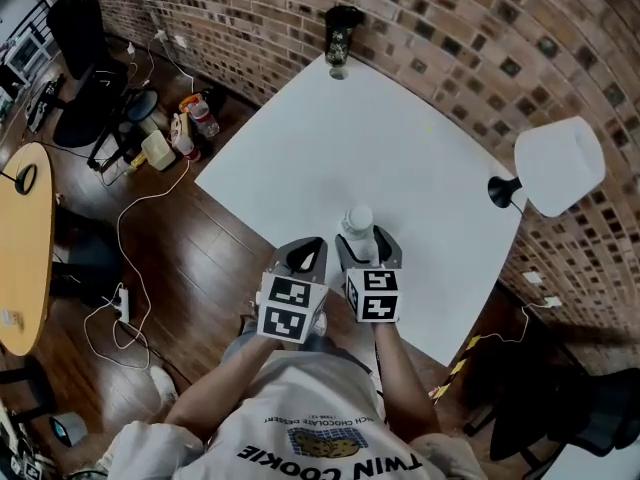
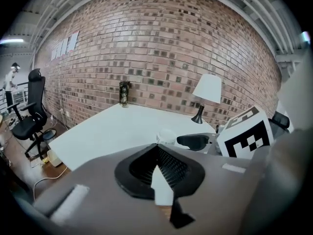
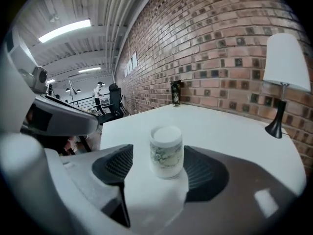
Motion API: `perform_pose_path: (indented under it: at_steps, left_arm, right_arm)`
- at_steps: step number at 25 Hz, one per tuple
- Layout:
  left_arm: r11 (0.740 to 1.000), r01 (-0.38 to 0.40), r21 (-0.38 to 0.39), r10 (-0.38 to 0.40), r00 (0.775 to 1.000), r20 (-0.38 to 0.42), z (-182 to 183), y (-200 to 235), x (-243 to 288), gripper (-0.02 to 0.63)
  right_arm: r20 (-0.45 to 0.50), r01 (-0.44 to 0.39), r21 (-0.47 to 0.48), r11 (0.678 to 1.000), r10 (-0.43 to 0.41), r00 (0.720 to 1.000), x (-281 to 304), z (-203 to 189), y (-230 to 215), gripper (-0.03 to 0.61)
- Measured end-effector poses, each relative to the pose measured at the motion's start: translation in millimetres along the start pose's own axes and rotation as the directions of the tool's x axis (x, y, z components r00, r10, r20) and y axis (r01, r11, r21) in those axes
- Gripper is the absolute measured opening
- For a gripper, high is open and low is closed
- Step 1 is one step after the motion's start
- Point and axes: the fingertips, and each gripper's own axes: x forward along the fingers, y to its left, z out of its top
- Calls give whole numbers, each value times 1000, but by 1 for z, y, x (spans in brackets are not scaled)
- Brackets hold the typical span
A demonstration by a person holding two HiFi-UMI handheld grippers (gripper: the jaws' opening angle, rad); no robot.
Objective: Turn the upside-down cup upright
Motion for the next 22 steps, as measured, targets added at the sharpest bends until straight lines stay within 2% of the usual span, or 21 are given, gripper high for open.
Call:
perform_pose_path:
  at_steps: [4, 9, 16, 19, 21, 22]
  left_arm:
    - [998, 35, 47, -35, 999, -11, 13, 18, 15, 3]
    - [995, 72, 73, -70, 997, -22, 27, 35, 32, 3]
    - [988, 126, 85, -123, 992, -35, 33, 43, 47, 3]
    - [985, 150, 80, -148, 988, -37, 33, 42, 52, 3]
    - [984, 163, 79, -160, 987, -32, 35, 42, 55, 3]
    - [983, 168, 77, -166, 986, -30, 36, 43, 56, 3]
  right_arm:
    - [-13, 63, 3, 998, -63, 998, 27, -7, -14, 322]
    - [-34, 73, -12, 997, -74, 997, 49, -14, -19, 322]
    - [-129, 66, -184, 981, -91, 987, 53, -13, -16, 304]
    - [-202, 42, -347, 937, -119, 972, 46, -9, -14, 304]
    - [-263, -3, -486, 874, -144, 954, 39, -7, -13, 304]
    - [-297, -33, -559, 829, -162, 941, 36, -6, -13, 304]
